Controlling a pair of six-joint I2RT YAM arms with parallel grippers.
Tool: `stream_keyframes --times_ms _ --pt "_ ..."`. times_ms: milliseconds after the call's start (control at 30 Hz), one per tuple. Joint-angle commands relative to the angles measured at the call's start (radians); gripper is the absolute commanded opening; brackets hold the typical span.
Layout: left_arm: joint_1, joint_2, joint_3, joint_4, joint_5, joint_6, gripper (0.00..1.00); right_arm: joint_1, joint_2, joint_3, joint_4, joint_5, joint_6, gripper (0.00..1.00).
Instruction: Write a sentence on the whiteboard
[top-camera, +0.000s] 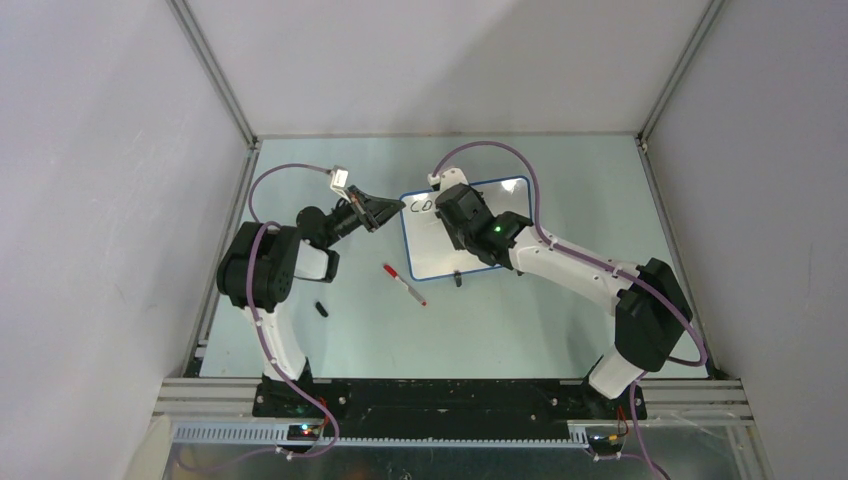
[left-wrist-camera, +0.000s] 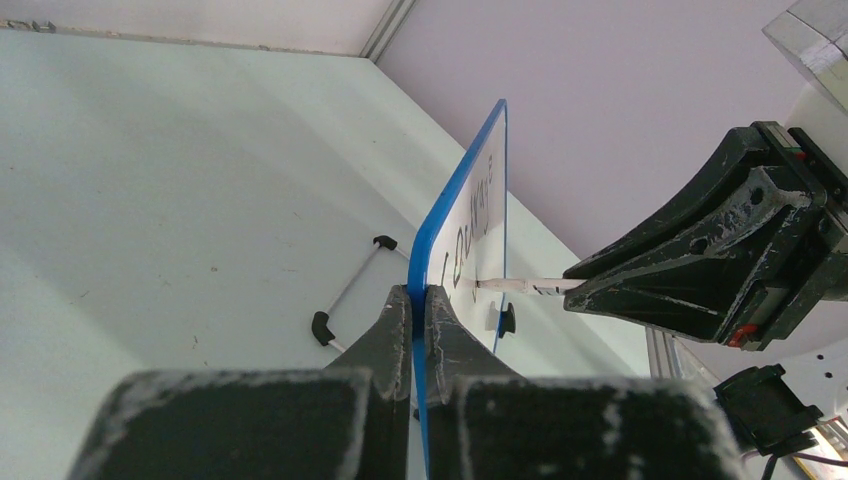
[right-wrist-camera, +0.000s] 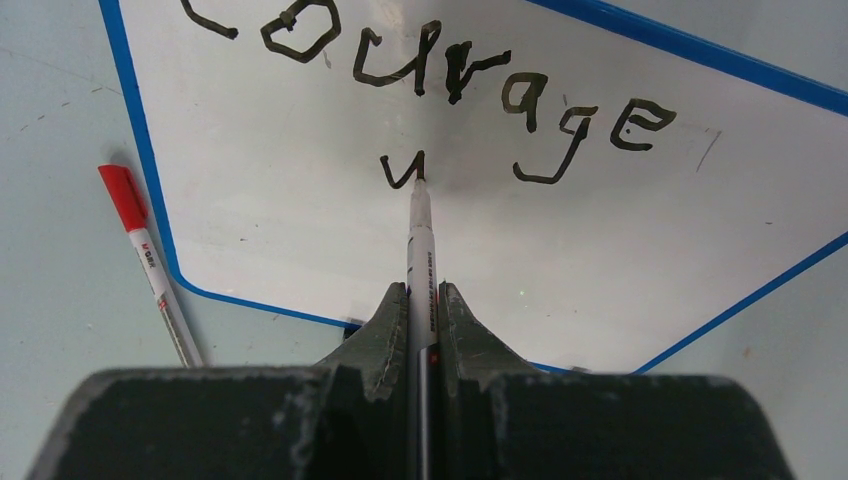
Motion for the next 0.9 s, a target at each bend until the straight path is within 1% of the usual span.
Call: stream_keyframes --times_ms 0,867 --pt "0.003 -0.02 -0.011 0.04 0.025 0.06 0.0 -0.024 0.009 0.025 0.029 0.008 0.012 0.0" --pt "0.001 -0.019 -0.009 0.04 0.028 0.061 0.0 -0.038 0.001 0.065 0.026 -0.002 0.007 0.0"
